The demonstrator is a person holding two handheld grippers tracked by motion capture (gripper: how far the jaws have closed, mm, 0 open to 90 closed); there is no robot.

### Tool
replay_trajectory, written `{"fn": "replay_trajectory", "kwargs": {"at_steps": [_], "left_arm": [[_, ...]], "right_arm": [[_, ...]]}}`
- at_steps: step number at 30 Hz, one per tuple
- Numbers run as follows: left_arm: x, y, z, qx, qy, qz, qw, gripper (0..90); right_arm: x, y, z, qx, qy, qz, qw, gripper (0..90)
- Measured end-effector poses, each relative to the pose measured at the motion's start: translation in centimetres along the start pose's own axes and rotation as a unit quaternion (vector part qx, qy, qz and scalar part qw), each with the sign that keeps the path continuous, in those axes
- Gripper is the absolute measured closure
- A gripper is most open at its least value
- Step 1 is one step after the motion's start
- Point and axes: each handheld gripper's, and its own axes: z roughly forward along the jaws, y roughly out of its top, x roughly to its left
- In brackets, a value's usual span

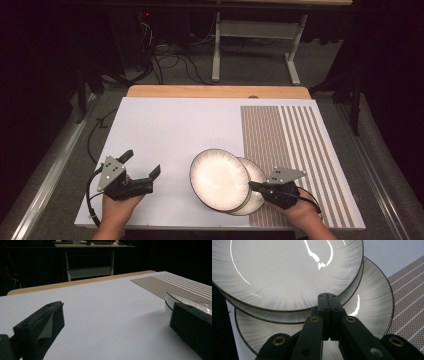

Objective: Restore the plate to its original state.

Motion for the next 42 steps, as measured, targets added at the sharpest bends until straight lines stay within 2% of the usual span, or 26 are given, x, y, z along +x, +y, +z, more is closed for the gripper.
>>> {"fn": "replay_trajectory", "kwargs": {"at_steps": [42], "left_arm": [[-0.10, 0.07, -0.18, -0.004, -0.002, 0.005, 1.0000, 0.4]], "right_arm": [[-0.01, -0.03, -0.09, 0.002, -0.002, 0.004, 1.0000, 90.0]]}}
